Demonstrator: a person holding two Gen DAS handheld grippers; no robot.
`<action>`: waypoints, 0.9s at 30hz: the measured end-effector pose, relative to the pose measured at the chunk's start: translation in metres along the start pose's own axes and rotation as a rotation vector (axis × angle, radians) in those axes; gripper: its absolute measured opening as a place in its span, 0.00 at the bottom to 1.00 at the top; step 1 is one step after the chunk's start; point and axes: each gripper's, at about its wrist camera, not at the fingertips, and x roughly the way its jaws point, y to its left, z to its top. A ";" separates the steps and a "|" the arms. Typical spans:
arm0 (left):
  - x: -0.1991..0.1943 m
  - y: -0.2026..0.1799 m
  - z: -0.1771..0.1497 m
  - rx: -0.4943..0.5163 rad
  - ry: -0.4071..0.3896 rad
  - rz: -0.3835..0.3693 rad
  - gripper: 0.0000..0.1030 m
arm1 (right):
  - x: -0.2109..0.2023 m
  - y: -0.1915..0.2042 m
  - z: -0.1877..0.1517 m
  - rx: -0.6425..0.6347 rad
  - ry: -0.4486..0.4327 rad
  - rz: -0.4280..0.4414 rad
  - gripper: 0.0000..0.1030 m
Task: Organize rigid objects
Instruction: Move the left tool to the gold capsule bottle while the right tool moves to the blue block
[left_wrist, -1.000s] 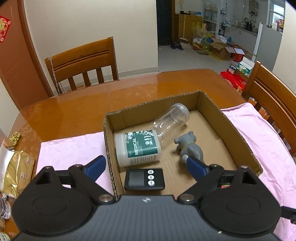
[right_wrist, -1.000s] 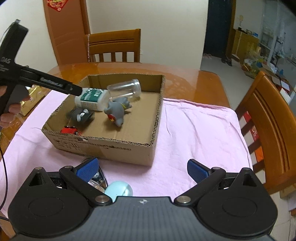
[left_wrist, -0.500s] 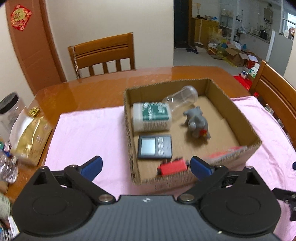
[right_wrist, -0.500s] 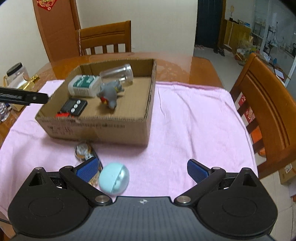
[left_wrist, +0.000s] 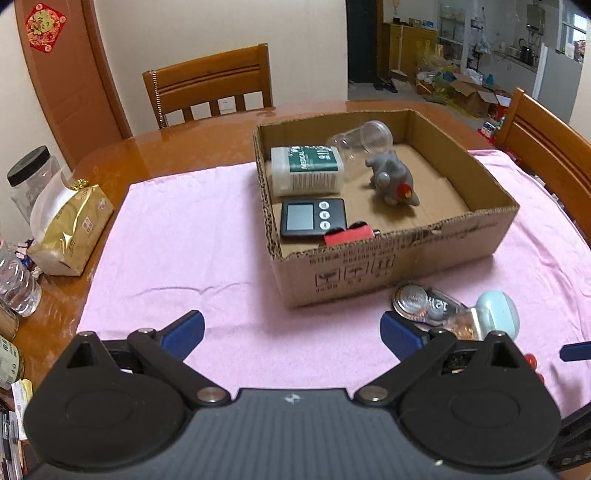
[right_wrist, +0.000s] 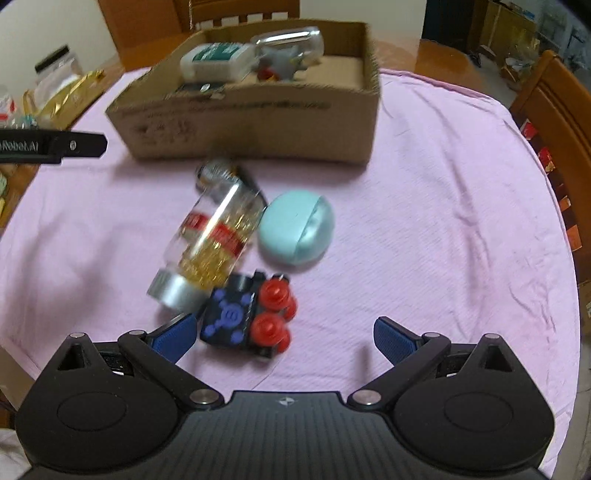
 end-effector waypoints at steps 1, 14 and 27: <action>0.000 0.001 -0.001 0.001 0.000 -0.002 0.98 | 0.003 0.003 -0.001 -0.005 0.003 -0.015 1.00; 0.004 -0.021 -0.007 0.101 0.028 -0.083 0.98 | 0.008 -0.026 -0.016 0.078 -0.027 -0.149 1.00; 0.020 -0.106 -0.004 0.205 0.079 -0.201 0.98 | 0.008 -0.035 -0.027 -0.015 -0.096 -0.070 1.00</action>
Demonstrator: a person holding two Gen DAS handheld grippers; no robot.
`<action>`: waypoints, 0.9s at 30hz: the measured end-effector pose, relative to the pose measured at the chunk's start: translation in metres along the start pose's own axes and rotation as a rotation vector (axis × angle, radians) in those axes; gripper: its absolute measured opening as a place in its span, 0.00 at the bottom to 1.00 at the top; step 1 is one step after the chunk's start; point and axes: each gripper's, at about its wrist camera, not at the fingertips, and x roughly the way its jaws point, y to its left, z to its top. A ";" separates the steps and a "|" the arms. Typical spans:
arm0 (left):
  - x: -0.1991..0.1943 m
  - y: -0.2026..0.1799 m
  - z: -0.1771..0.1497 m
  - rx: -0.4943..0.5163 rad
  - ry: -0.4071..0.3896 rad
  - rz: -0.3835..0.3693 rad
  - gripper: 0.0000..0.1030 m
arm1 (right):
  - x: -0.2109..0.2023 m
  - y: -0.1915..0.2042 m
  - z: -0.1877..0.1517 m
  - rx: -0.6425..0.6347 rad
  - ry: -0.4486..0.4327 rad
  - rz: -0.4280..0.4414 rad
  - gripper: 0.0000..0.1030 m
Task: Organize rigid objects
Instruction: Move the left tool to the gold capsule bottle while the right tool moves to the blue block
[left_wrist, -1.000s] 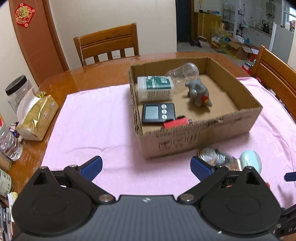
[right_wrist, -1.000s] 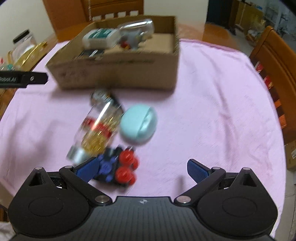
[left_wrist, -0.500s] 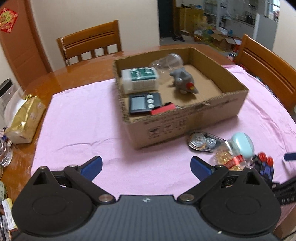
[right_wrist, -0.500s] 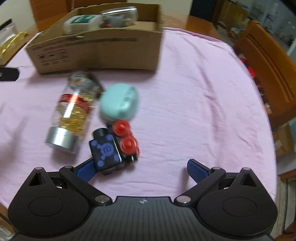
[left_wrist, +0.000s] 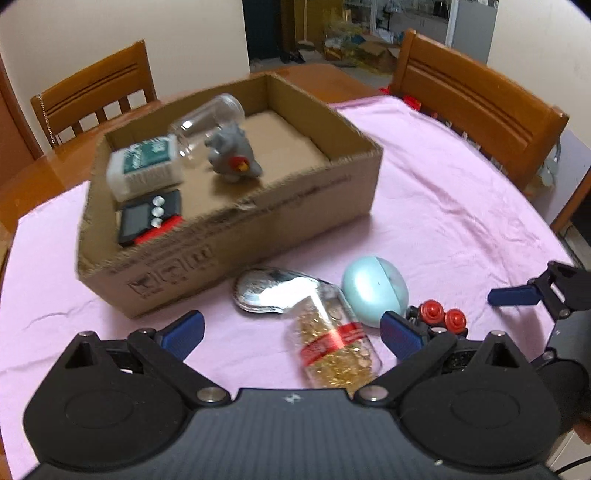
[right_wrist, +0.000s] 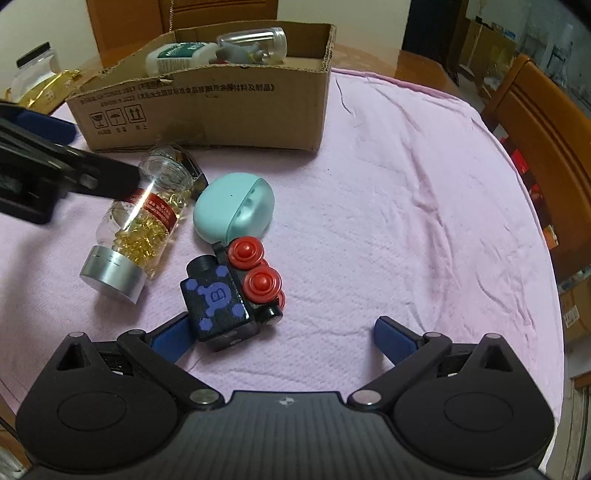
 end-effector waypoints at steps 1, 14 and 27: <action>0.004 -0.002 -0.001 -0.002 0.011 0.000 0.98 | 0.000 -0.001 -0.001 -0.008 -0.002 0.005 1.00; -0.002 0.012 -0.022 -0.042 0.070 0.033 0.98 | 0.001 -0.005 0.002 -0.057 -0.006 0.033 1.00; -0.008 0.039 -0.039 -0.034 0.103 0.123 0.98 | 0.001 -0.004 0.001 -0.055 -0.007 0.029 1.00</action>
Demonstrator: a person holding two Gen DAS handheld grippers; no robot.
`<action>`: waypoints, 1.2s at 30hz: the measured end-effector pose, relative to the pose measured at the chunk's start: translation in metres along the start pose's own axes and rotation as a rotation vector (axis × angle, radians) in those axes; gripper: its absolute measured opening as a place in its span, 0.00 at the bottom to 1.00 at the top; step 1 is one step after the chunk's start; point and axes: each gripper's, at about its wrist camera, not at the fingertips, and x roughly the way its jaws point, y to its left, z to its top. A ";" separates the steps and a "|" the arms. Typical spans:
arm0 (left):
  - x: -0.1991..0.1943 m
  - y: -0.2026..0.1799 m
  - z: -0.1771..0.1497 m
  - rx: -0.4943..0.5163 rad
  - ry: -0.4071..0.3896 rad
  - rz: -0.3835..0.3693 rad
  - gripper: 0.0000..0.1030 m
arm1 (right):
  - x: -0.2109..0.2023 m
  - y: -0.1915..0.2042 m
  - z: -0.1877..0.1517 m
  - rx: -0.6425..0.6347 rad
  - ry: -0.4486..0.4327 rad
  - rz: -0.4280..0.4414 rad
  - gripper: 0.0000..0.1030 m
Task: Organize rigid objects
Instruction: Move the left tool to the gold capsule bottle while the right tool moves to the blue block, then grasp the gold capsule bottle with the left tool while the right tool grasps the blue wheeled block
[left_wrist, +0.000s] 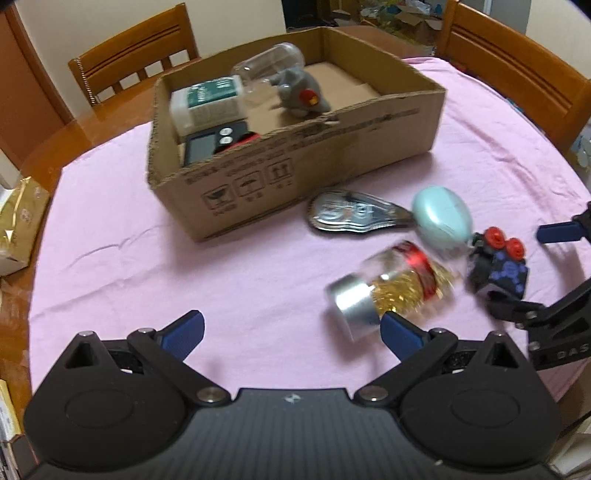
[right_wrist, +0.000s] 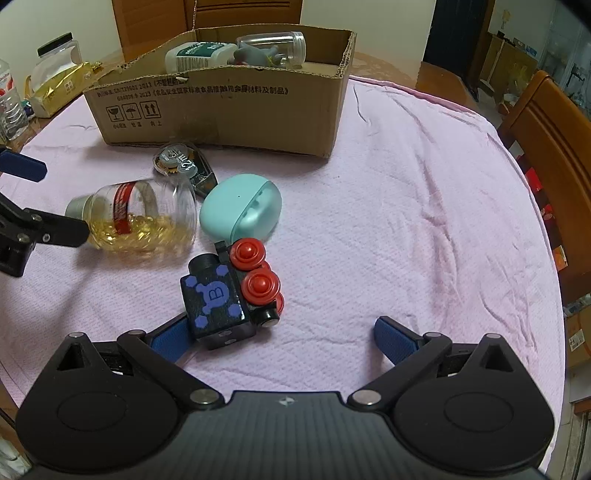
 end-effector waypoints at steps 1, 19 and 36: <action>0.001 0.002 0.000 -0.002 -0.002 0.010 0.98 | 0.000 0.000 0.000 0.002 -0.001 -0.001 1.00; -0.007 -0.001 -0.025 0.136 0.012 -0.095 0.98 | 0.000 0.000 0.001 0.000 0.000 -0.001 1.00; 0.021 -0.015 -0.035 0.231 -0.061 -0.270 1.00 | 0.000 0.000 0.003 0.028 0.020 -0.012 1.00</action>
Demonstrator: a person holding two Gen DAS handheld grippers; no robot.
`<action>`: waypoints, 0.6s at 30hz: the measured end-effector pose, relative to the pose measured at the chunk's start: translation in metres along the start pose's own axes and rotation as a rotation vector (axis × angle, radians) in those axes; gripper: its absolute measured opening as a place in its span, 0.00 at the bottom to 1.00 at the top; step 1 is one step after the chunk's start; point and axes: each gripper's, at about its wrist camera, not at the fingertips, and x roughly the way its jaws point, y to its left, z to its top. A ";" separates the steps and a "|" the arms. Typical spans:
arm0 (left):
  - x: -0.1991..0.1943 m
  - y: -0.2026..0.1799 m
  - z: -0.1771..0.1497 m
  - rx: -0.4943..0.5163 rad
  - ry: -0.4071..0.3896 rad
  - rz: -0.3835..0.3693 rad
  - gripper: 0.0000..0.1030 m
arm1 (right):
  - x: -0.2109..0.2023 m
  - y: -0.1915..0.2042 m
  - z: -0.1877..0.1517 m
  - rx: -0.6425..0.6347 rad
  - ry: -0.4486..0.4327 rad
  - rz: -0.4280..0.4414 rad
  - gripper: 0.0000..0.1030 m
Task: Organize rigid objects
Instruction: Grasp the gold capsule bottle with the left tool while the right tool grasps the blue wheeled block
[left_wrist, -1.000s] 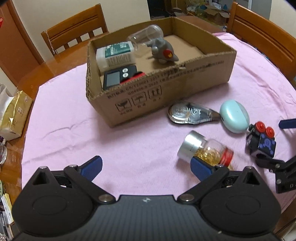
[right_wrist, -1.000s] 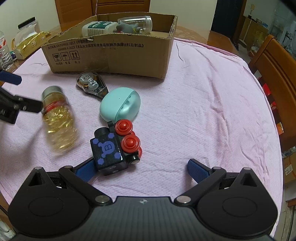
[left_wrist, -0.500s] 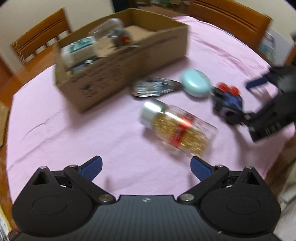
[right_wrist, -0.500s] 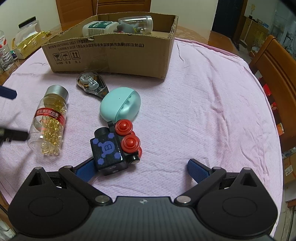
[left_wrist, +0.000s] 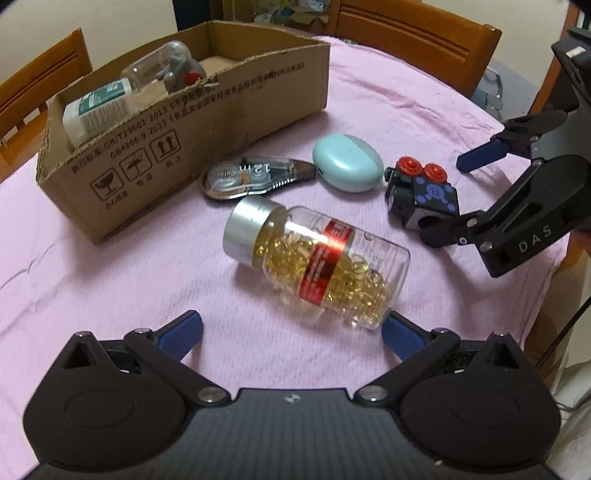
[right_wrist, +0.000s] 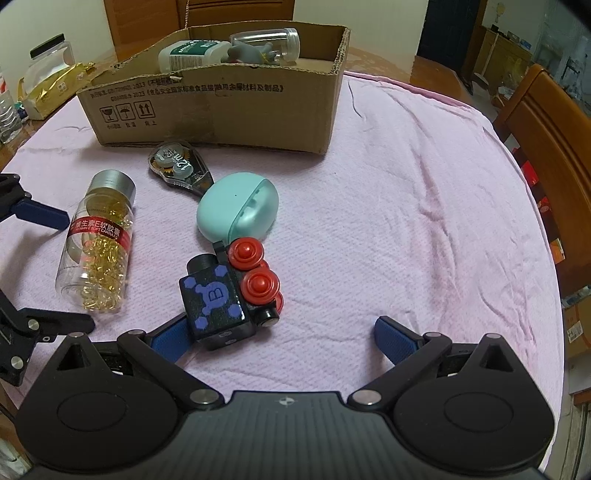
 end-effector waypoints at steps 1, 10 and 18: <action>0.000 0.001 0.000 0.003 -0.008 -0.002 1.00 | 0.000 0.000 0.000 0.004 0.000 -0.003 1.00; 0.003 0.000 0.007 0.062 -0.062 -0.002 0.99 | -0.001 0.002 0.000 0.033 0.005 -0.018 1.00; 0.001 -0.001 0.018 0.092 -0.111 0.003 0.99 | -0.001 0.001 0.000 0.019 -0.001 -0.011 1.00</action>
